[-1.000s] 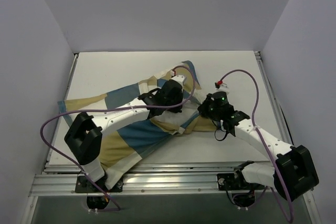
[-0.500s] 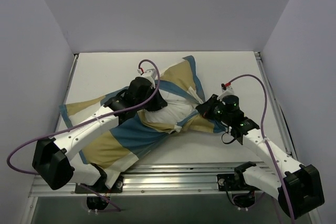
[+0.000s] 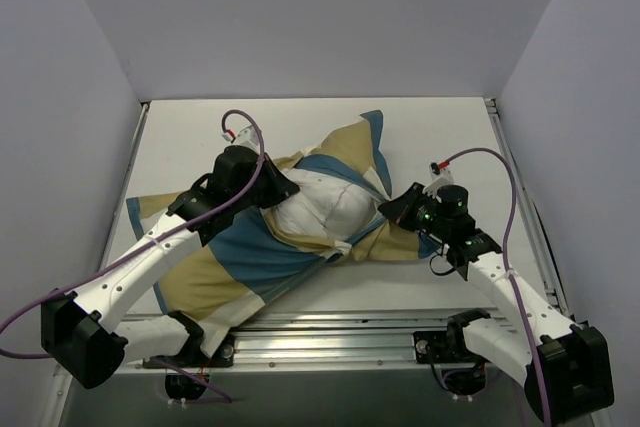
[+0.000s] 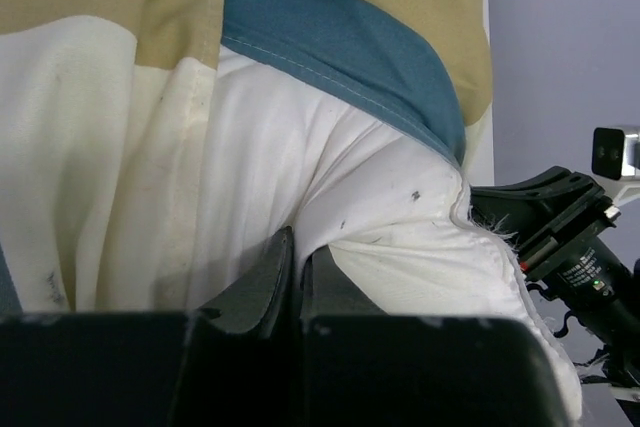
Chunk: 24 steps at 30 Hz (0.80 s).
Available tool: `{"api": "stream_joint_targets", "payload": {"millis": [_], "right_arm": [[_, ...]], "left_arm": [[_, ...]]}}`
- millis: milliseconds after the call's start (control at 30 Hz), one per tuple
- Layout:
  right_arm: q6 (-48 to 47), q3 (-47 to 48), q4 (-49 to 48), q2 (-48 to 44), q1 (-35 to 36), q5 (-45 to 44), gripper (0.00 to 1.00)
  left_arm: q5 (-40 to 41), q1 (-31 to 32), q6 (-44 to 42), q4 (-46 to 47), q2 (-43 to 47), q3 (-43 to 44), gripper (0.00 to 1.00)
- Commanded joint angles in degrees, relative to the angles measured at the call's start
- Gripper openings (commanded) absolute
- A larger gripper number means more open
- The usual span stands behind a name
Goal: Remove the pillowcase from the pillow
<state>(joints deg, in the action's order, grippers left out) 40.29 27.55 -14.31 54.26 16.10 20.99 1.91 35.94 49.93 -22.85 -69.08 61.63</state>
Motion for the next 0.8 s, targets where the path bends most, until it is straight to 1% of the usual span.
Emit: {"api": "stream_joint_targets", "payload": {"millis": [0,33,67,133,167,200,267,300,367,400,467,500,533,600,667,733,767], "right_arm": [[-4.34,-2.33,5.78,2.16,-5.99,-10.80,0.00],[-4.78,-1.63,6.13,2.69,-5.73,-10.45,0.00],[-6.00,-1.10,6.57,3.48,-5.47,-10.45,0.00],[-6.98,-0.57,7.45,3.75,-4.68,-10.36,0.00],[-7.24,-0.39,7.88,3.57,-4.32,-10.10,0.02],[-7.77,-0.04,9.46,3.14,-3.97,-9.75,0.09],[-8.91,1.97,12.18,0.95,-2.48,-10.70,0.22],[-10.92,3.02,16.11,-0.02,-1.87,-12.36,0.32],[-12.95,7.41,19.82,-2.57,-0.19,-14.30,0.40],[-14.96,9.08,22.89,-3.10,0.42,-15.01,0.48],[-16.64,13.99,25.11,-3.89,2.61,-16.33,0.55],[-17.35,15.50,26.51,-3.90,3.49,-16.68,0.61],[-18.40,17.08,26.87,-3.72,4.55,-17.21,0.64],[-19.46,20.33,26.53,-2.32,7.35,-17.04,0.70],[-21.04,21.84,25.91,0.22,8.94,-17.12,0.71],[-22.36,23.77,24.94,3.38,11.93,-17.65,0.72],[-23.32,24.30,24.77,4.27,13.24,-19.74,0.72]], "left_arm": [[11.65,-5.98,-4.12,0.77,2.03,1.30,0.02],[6.75,-5.45,-5.01,2.44,1.58,1.30,0.02],[4.87,-4.49,-5.89,4.64,1.06,1.48,0.02],[1.01,-0.28,-9.14,5.97,-0.44,2.44,0.02],[-0.23,1.39,-10.46,6.06,-1.49,2.71,0.02],[-1.46,4.72,-13.25,5.72,-2.19,3.15,0.02],[-1.91,7.81,-15.47,3.27,-3.68,3.50,0.02],[-1.91,10.52,-17.05,2.56,-4.22,3.07,0.02],[-0.43,12.82,-18.02,1.24,-5.18,1.75,0.02],[0.19,13.79,-18.11,1.06,-5.45,0.09,0.02],[0.72,16.08,-18.12,1.32,-6.15,-1.59,0.02],[0.72,16.70,-18.03,1.49,-6.42,-2.21,0.02],[0.90,18.44,-18.03,1.58,-6.68,-2.82,0.02],[1.86,19.95,-18.55,1.76,-7.30,-3.00,0.02],[2.57,22.05,-19.25,1.23,-7.91,-2.48,0.02],[3.36,22.85,-19.96,0.79,-8.26,-1.86,0.02],[3.71,23.46,-20.05,0.62,-8.35,-1.77,0.02]]}}
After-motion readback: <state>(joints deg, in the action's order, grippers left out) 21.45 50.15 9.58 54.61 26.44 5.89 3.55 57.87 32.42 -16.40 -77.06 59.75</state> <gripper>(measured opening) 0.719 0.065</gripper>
